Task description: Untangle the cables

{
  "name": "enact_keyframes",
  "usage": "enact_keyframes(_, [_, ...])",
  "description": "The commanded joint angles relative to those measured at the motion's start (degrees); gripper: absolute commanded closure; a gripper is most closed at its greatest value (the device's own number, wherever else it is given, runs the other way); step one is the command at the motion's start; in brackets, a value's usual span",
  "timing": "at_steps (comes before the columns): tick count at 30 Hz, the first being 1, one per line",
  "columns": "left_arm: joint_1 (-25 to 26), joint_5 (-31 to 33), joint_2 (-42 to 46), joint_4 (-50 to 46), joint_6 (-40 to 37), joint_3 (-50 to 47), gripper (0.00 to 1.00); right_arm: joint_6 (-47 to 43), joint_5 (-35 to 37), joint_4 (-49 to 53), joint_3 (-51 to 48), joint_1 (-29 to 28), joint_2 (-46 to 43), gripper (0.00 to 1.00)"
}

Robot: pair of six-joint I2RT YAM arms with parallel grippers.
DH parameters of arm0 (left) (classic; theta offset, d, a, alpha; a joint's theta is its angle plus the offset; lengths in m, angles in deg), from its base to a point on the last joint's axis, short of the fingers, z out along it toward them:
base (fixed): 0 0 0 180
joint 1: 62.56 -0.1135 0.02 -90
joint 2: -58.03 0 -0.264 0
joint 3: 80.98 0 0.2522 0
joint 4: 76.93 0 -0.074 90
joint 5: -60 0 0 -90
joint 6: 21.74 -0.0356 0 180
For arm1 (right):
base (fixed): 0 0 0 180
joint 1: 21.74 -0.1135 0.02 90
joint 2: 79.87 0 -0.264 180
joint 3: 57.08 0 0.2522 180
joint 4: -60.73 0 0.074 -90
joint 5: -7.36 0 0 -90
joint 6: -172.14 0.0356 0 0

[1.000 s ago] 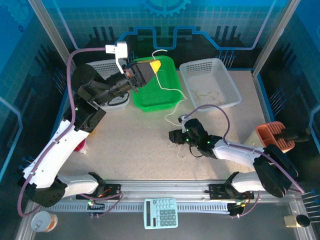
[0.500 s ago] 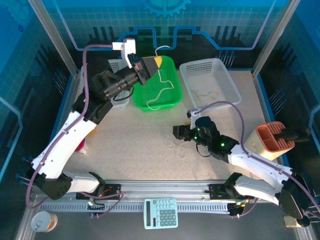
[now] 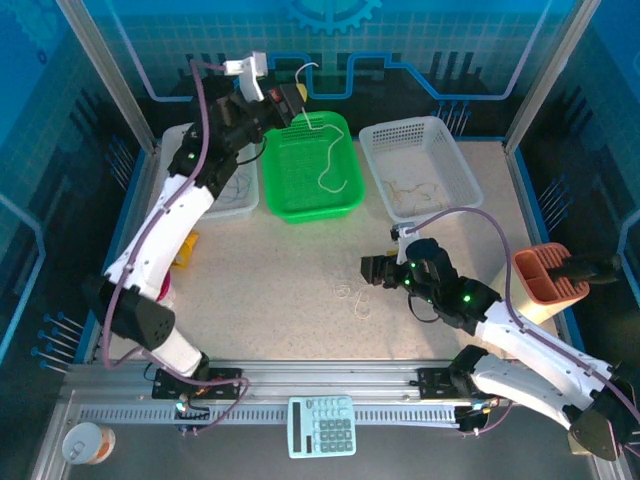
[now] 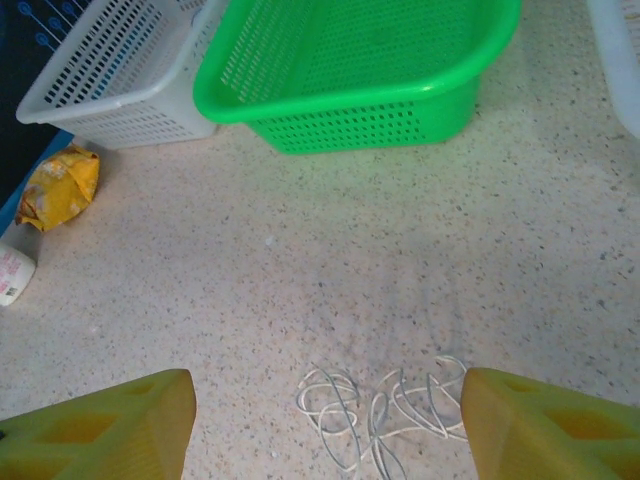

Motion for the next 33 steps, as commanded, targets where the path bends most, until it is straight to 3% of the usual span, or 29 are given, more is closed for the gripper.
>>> enact_keyframes(1, [-0.94, 0.27, -4.64, -0.71, 0.22, 4.28, 1.00, 1.01, -0.95, 4.23, 2.48, 0.81, -0.35, 0.28])
enact_keyframes(8, [-2.20, 1.48, -15.22, -4.39, 0.00, 9.01, 1.00, 1.02, -3.56, 6.16, 2.76, 0.88, 1.52, 0.28])
enact_keyframes(14, [-4.25, 1.73, -19.20, -7.66, 1.30, 8.02, 0.98, 0.93, -4.09, 6.78, 2.21, 0.95, 1.31, 0.28])
enact_keyframes(18, [-4.69, 1.66, -18.57, -9.70, 1.75, 7.73, 0.37, 0.51, -4.08, 6.96, 2.38, 1.01, 1.43, 0.28])
enact_keyframes(20, [-4.72, 1.68, -17.49, -10.55, 1.09, 8.36, 0.15, 0.17, -4.01, 7.10, 2.71, 1.00, 2.06, 0.28])
enact_keyframes(22, [-4.72, 1.45, -16.58, -11.37, 0.25, 9.38, 0.01, -0.07, -3.85, 7.14, 2.98, 1.07, 2.73, 0.28])
enact_keyframes(28, [-4.72, -0.77, -15.30, -15.22, -0.90, 14.32, 0.01, -0.30, -4.20, 6.71, 3.29, 1.05, 4.65, 0.28])
enact_keyframes(33, [-3.90, -3.63, -8.86, -11.71, 1.72, 6.32, 0.01, -0.12, -4.60, 6.63, 2.98, 1.06, 6.75, 0.28])
